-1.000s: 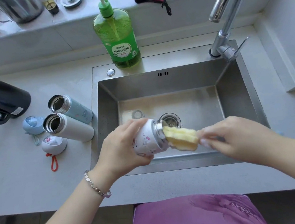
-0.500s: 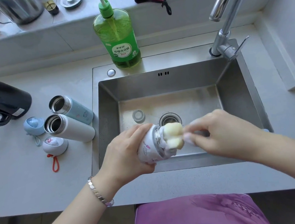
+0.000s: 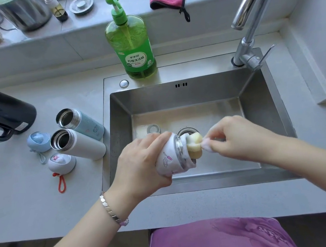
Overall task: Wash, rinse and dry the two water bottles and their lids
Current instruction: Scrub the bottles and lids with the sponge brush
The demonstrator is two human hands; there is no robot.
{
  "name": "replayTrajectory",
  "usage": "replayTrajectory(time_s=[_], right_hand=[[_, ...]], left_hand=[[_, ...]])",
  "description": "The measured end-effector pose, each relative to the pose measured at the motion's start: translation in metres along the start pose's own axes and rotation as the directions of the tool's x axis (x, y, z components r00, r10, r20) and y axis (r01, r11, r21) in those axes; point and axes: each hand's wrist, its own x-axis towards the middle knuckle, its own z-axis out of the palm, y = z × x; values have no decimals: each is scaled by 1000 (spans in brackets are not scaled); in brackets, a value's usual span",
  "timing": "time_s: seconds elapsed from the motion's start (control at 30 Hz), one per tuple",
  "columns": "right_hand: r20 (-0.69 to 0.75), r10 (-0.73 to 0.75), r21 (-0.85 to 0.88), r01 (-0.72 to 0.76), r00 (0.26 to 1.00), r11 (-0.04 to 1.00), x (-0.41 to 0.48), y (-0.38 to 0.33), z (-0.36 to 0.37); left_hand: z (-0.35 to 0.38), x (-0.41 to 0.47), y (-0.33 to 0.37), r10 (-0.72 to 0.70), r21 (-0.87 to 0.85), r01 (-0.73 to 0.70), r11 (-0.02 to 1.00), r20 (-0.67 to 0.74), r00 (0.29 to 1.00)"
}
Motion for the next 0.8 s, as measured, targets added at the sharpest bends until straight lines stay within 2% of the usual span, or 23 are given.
replayTrajectory(time_s=[0.1, 0.2, 0.33, 0.4, 0.53, 0.67, 0.7, 0.8], right_hand=[[26, -34, -57, 36, 999, 998, -13, -10, 12], [31, -100, -25, 101, 994, 995, -10, -17, 2], [50, -25, 128, 18, 998, 992, 3, -8, -15], [68, 16, 107, -23, 998, 994, 0, -6, -7], [113, 16, 32, -20, 993, 999, -10, -16, 9], [301, 88, 104, -125, 949, 987, -9, -19, -16], [320, 96, 61, -121, 943, 991, -10, -18, -22], [288, 142, -291, -55, 947, 955, -15, -16, -29]], left_hand=[[0, 1, -4, -19, 35, 18, 999, 11, 1000], [4, -4, -1, -42, 32, 42, 999, 29, 999], [-1, -2, 0, -35, -11, 35, 999, -65, 997], [-2, -1, -2, -20, -19, 19, 1000, -79, 997], [8, -7, 0, -61, -52, 59, 997, -22, 998], [19, -17, -4, -168, -162, 173, 971, 46, 985], [20, -20, -5, -201, -200, 211, 957, 70, 977], [19, -24, -6, -275, -272, 294, 916, 108, 955]])
